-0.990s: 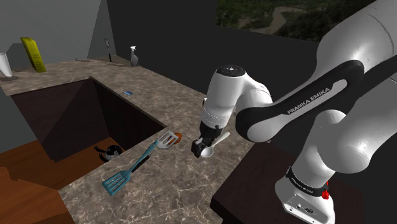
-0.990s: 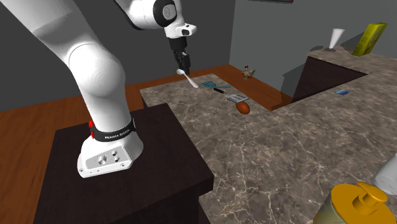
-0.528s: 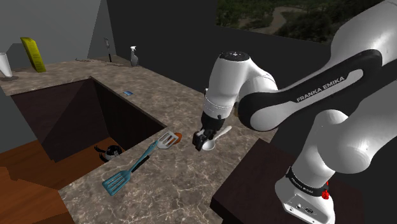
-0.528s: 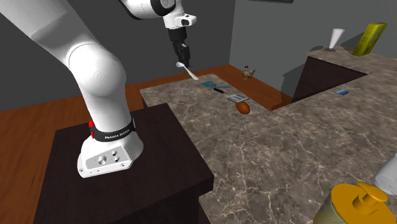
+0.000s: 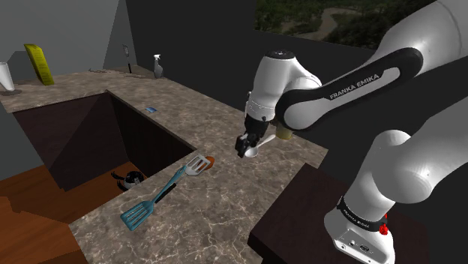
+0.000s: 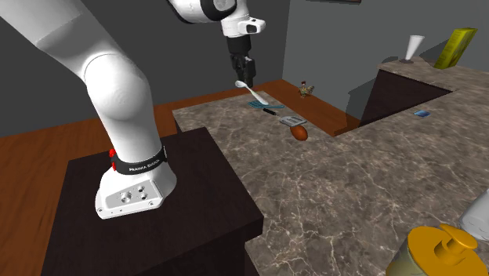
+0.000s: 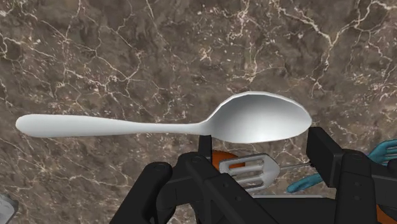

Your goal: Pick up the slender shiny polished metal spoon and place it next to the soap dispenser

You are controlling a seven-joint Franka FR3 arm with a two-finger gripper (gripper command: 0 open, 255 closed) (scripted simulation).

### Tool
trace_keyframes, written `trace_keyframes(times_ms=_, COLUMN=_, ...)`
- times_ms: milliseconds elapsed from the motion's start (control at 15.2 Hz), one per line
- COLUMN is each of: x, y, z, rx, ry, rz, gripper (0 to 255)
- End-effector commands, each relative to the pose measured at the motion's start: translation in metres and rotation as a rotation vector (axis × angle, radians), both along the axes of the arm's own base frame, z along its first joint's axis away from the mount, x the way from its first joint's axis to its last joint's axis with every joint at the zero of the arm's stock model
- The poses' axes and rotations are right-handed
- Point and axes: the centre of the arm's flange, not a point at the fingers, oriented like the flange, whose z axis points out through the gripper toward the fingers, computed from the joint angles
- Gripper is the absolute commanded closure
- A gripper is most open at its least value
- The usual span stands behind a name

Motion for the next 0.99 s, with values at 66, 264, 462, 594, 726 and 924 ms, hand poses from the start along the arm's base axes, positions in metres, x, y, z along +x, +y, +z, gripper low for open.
trace_keyframes(times_ms=66, x=0.017, y=-0.036, z=-0.001, rx=0.000, ry=0.000, rz=0.002, gripper=255)
trace_keyframes(times_ms=264, x=0.033, y=-0.072, z=-0.001, rx=0.000, ry=0.000, rz=0.002, gripper=255)
trace_keyframes(times_ms=462, x=0.050, y=-0.108, z=-0.001, rx=0.000, ry=0.000, rz=0.002, gripper=255)
trace_keyframes(times_ms=594, x=0.061, y=-0.132, z=-0.001, rx=0.000, ry=0.000, rz=0.002, gripper=255)
trace_keyframes(times_ms=726, x=0.072, y=-0.156, z=-0.001, rx=0.000, ry=0.000, rz=0.002, gripper=255)
trace_keyframes(times_ms=924, x=0.089, y=-0.192, z=-0.001, rx=0.000, ry=0.000, rz=0.002, gripper=255)
